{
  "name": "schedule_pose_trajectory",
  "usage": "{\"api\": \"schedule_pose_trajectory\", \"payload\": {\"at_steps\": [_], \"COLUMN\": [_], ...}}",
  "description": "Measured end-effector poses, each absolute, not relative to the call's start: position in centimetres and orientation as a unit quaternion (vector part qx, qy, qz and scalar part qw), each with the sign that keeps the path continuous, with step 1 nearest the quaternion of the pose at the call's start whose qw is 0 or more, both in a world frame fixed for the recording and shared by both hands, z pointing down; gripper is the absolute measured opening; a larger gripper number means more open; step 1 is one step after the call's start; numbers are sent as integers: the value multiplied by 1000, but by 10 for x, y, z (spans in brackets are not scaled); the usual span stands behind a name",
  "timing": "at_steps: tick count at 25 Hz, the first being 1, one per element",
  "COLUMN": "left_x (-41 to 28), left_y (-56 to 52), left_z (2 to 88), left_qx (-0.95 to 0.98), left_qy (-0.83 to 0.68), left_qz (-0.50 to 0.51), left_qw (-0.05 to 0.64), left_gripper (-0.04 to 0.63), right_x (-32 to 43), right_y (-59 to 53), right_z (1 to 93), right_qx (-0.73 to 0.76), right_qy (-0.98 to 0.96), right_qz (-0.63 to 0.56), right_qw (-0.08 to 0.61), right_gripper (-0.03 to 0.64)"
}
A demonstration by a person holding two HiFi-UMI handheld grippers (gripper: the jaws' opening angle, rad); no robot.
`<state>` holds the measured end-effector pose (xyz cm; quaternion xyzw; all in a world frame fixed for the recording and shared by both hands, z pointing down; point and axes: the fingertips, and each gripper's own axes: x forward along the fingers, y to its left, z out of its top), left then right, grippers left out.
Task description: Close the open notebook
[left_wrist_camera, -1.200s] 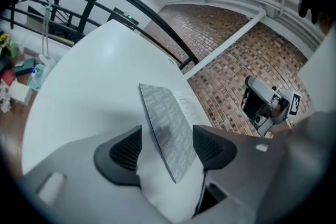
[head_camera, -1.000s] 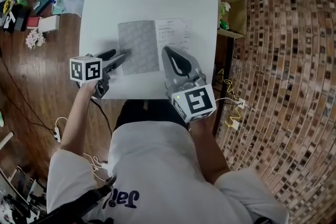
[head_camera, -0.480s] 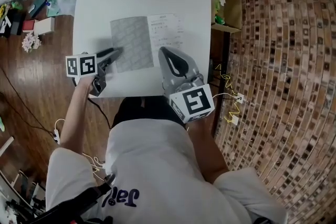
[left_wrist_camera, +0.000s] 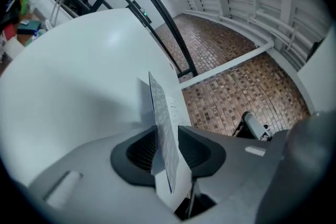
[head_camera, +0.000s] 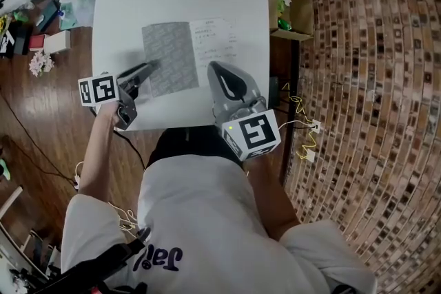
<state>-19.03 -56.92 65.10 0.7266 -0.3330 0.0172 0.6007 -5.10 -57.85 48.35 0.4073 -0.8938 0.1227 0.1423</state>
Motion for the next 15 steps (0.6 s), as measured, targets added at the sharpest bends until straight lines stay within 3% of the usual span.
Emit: {"api": "schedule_pose_trajectory", "payload": {"at_steps": [15], "left_x": [-78], "left_y": [-602], "left_z": [550], "left_qx": [784], "left_qy": [-219], "left_qz": [-46], "left_qw": [579], "left_gripper": [128], "right_x": [3], "right_y": [-576], "right_z": [470], "right_qx": [453], "right_qy": [-875], "right_qz": [127], "right_qw": [112], "right_gripper": [-11]}}
